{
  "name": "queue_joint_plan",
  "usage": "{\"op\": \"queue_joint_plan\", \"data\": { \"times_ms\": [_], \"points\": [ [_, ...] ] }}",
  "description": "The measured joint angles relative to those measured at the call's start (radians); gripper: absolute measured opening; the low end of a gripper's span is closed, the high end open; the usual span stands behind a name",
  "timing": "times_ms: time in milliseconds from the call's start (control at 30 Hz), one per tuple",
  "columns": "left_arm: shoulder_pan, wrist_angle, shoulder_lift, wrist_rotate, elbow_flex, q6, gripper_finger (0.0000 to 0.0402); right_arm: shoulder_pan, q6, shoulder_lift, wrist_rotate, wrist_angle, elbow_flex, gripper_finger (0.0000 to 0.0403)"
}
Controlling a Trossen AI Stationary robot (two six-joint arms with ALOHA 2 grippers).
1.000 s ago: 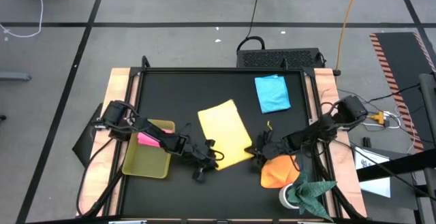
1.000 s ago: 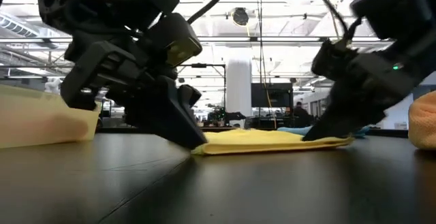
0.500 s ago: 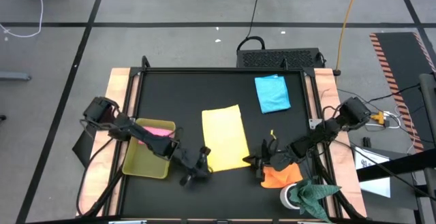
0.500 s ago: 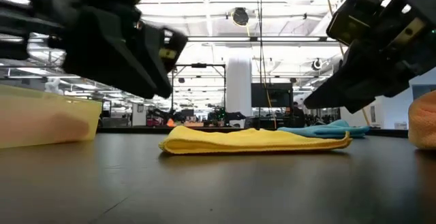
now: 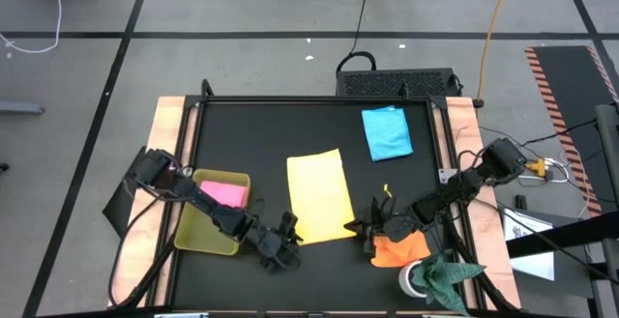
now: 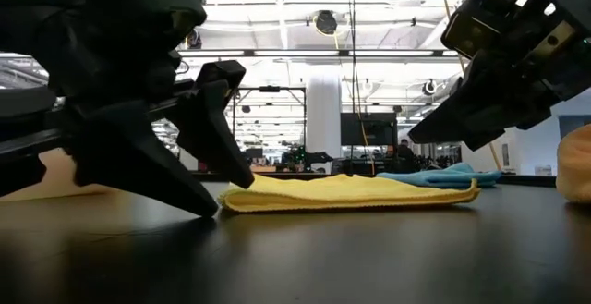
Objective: Fold microfiber towels
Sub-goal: Fold the yellow microfiber towel
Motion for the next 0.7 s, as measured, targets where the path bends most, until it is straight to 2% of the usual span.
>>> {"op": "queue_joint_plan", "data": {
  "times_ms": [333,433,567,700],
  "points": [
    [0.032,0.001,0.012,0.003,-0.001,-0.018,0.0043,0.006,-0.036,0.000,-0.073,0.017,0.000,0.0000],
    [0.026,0.013,0.007,-0.003,-0.003,-0.027,0.0011,0.007,-0.113,0.000,-0.081,0.027,0.000,0.0000],
    [0.020,0.014,-0.015,-0.015,-0.006,-0.069,0.0015,0.007,-0.233,0.000,-0.084,0.029,0.000,0.0018],
    [0.019,0.032,-0.046,-0.015,-0.004,-0.114,0.0019,0.008,-0.327,0.000,-0.152,-0.001,0.017,0.0068]
  ]
}}
